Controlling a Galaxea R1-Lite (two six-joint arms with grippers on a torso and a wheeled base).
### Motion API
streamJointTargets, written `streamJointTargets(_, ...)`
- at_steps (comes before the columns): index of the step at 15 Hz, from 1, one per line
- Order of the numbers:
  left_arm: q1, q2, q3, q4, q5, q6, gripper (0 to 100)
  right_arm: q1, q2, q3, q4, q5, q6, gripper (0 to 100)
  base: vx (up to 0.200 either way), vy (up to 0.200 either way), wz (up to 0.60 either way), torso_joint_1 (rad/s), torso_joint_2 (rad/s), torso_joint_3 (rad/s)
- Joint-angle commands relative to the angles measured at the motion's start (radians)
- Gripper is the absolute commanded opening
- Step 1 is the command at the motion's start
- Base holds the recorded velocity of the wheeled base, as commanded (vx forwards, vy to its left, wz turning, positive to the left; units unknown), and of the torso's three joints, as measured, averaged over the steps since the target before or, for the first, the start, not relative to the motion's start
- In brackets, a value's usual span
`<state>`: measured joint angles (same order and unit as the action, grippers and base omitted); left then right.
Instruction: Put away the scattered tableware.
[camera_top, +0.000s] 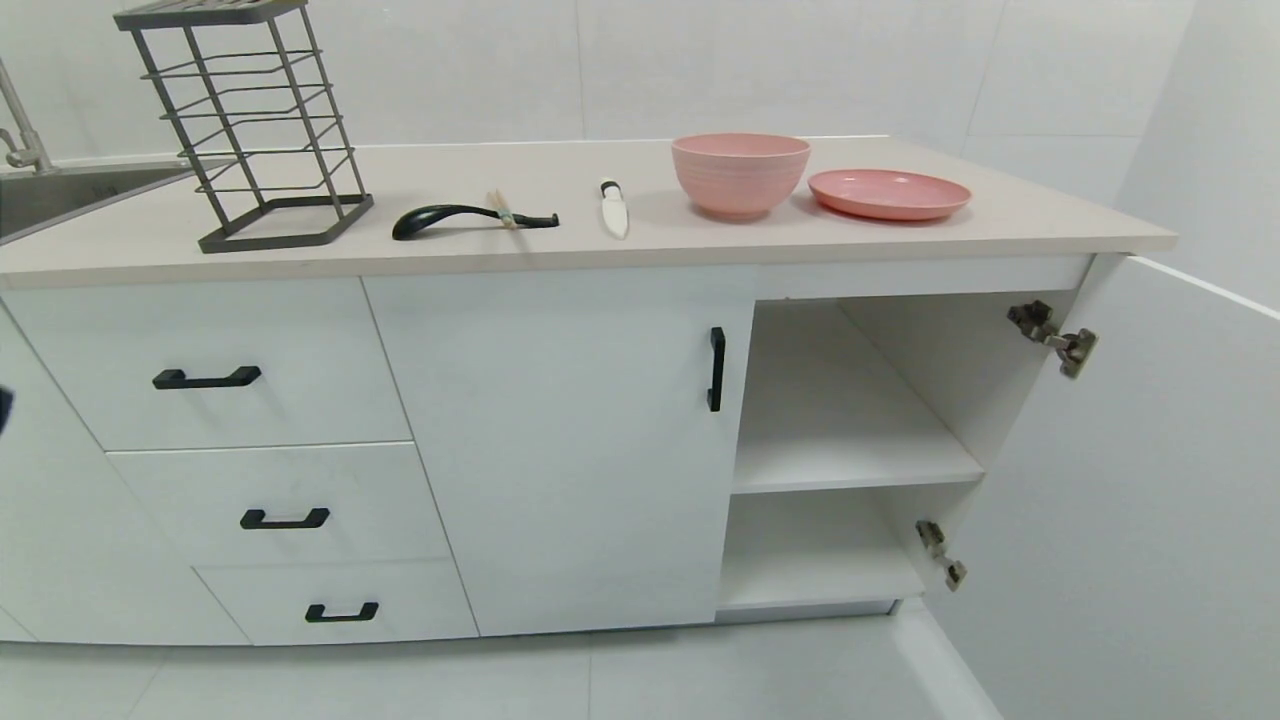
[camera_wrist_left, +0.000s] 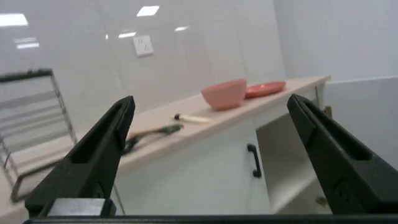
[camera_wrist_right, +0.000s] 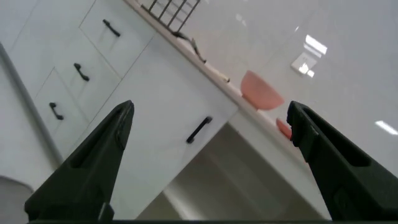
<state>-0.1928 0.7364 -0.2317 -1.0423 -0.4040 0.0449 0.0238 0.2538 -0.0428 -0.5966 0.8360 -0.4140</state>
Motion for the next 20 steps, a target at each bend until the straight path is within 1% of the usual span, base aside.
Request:
streamJointTargets(1, 0.03, -0.275, 0.109, 0.166, 0.001, 0.001, 100, -0.035, -0.231, 0.003, 0.172, -0.006, -0.003, 100, 0.0, 0.0, 0.0, 0.0, 0.0, 0.0)
streamJointTargets(2, 0.03, -0.293, 0.132, 0.179, 0.001, 0.001, 100, -0.035, -0.231, 0.009, 0.178, -0.014, -0.003, 100, 0.0, 0.0, 0.0, 0.0, 0.0, 0.0)
streamJointTargets(3, 0.029, -0.338, 0.213, 0.189, 0.001, 0.001, 100, -0.03, -0.234, 0.043, 0.232, -0.043, 0.001, 100, 0.0, 0.0, 0.0, 0.0, 0.0, 0.0)
streamJointTargets(4, 0.03, -0.394, 0.232, 0.242, 0.002, -0.003, 100, -0.028, -0.238, 0.043, 0.33, -0.078, 0.003, 100, 0.0, 0.0, 0.0, 0.0, 0.0, 0.0)
streamJointTargets(5, 0.032, -0.483, 0.221, 0.343, 0.002, -0.007, 100, -0.028, -0.238, 0.043, 0.365, -0.106, 0.018, 100, 0.0, 0.0, 0.0, 0.0, 0.0, 0.0)
streamJointTargets(6, 0.044, -0.578, 0.23, 0.436, 0.005, -0.002, 100, -0.028, -0.238, 0.043, 0.417, -0.135, 0.029, 100, 0.0, 0.0, 0.0, 0.0, 0.0, 0.0)
streamJointTargets(7, 0.062, -0.652, 0.232, 0.573, 0.017, 0.013, 100, -0.028, -0.238, 0.043, 0.466, -0.173, 0.035, 100, 0.0, 0.0, 0.0, 0.0, 0.0, 0.0)
streamJointTargets(8, 0.064, -0.644, 0.232, 0.602, 0.03, 0.036, 100, -0.028, -0.238, 0.043, 0.497, -0.192, 0.038, 100, 0.0, 0.0, 0.0, 0.0, 0.0, 0.0)
streamJointTargets(10, 0.067, -0.64, 0.232, 0.617, 0.117, 0.026, 100, -0.028, -0.238, 0.043, 0.52, -0.265, 0.08, 100, 0.0, 0.0, 0.0, 0.0, 0.0, 0.0)
streamJointTargets(11, 0.093, -0.64, 0.232, 0.647, 0.152, 0.023, 100, -0.028, -0.238, 0.043, 0.521, -0.307, 0.093, 100, 0.0, 0.0, 0.0, 0.0, 0.0, 0.0)
streamJointTargets(12, 0.118, -0.641, 0.232, 0.674, 0.159, 0.023, 100, -0.028, -0.238, 0.043, 0.521, -0.325, 0.101, 100, 0.0, 0.0, 0.0, 0.0, 0.0, 0.0)
streamJointTargets(13, 0.18, -0.696, 0.232, 0.809, 0.157, 0.033, 100, -0.028, -0.238, 0.043, 0.528, -0.376, 0.133, 100, 0.0, 0.0, 0.0, 0.0, 0.0, 0.0)
streamJointTargets(14, 0.194, -0.736, 0.232, 0.884, 0.162, 0.043, 100, -0.028, -0.238, 0.043, 0.529, -0.41, 0.152, 100, 0.0, 0.0, 0.0, 0.0, 0.0, 0.0)
streamJointTargets(15, 0.194, -0.733, 0.232, 0.984, 0.183, 0.061, 100, -0.028, -0.238, 0.043, 0.534, -0.509, 0.218, 100, 0.0, 0.0, 0.0, 0.0, 0.0, 0.0)
streamJointTargets(16, 0.194, -0.736, 0.232, 1.006, 0.252, 0.07, 100, -0.028, -0.238, 0.043, 0.534, -0.555, 0.268, 100, 0.0, 0.0, 0.0, 0.0, 0.0, 0.0)
streamJointTargets(17, 0.194, -0.736, 0.232, 1.032, 0.297, 0.069, 100, -0.028, -0.238, 0.043, 0.535, -0.574, 0.299, 100, 0.0, 0.0, 0.0, 0.0, 0.0, 0.0)
streamJointTargets(18, 0.194, -0.736, 0.232, 1.033, 0.309, 0.049, 100, -0.028, -0.238, 0.043, 0.535, -0.594, 0.331, 100, 0.0, 0.0, 0.0, 0.0, 0.0, 0.0)
streamJointTargets(19, 0.194, -0.736, 0.232, 1.036, 0.318, 0.013, 100, -0.028, -0.238, 0.043, 0.535, -0.617, 0.365, 100, 0.0, 0.0, 0.0, 0.0, 0.0, 0.0)
streamJointTargets(20, 0.194, -0.736, 0.232, 1.041, 0.343, -0.03, 100, -0.028, -0.238, 0.043, 0.54, -0.644, 0.403, 100, 0.0, 0.0, 0.0, 0.0, 0.0, 0.0)
